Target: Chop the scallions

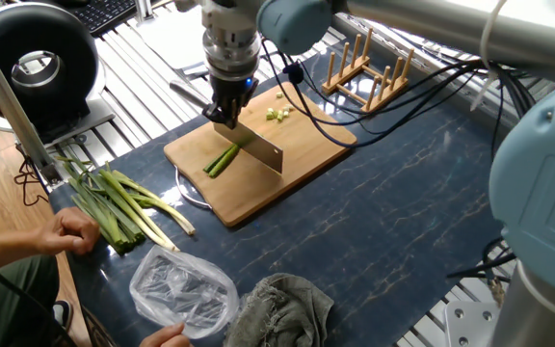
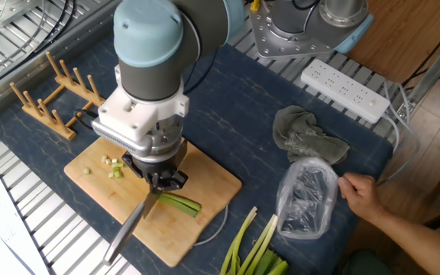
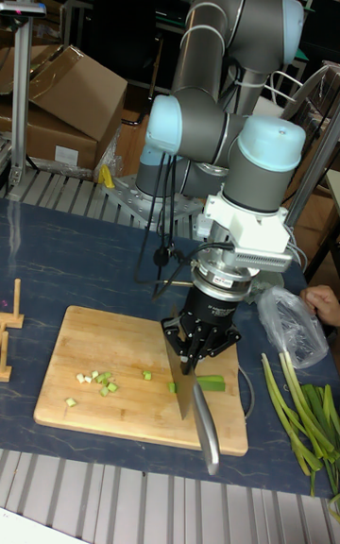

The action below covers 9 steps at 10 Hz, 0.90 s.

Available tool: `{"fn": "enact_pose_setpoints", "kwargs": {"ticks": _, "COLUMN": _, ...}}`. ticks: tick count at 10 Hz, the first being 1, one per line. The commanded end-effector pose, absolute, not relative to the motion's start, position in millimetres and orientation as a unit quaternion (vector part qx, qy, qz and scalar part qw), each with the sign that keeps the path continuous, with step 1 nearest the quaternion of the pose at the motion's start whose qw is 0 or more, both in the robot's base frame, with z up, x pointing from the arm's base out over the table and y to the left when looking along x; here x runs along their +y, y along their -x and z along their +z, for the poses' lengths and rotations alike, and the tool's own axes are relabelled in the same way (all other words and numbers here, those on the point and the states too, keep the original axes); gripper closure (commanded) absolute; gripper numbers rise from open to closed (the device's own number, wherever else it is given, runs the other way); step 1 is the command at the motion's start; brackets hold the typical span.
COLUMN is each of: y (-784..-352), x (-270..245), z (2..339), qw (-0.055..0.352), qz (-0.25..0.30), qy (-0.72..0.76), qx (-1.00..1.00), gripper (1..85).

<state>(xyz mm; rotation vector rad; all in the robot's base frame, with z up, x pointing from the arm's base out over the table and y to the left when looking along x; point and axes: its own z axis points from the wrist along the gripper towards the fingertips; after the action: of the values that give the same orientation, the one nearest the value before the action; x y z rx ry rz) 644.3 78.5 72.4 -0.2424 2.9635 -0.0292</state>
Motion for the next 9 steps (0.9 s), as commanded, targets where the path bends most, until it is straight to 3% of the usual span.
{"fn": "enact_pose_setpoints", "kwargs": {"ticks": 1, "y": -657.1, "x": 91.5, "z": 74.6, "qw": 0.089, "qz": -0.006, "qy": 0.063, "qx": 0.994, "gripper": 84.3}}
{"fn": "enact_pose_setpoints", "kwargs": {"ticks": 9, "y": -647.3, "x": 71.7, "z": 102.7, "qw": 0.070, "qz": -0.012, "qy": 0.085, "qx": 0.994, "gripper": 84.3}}
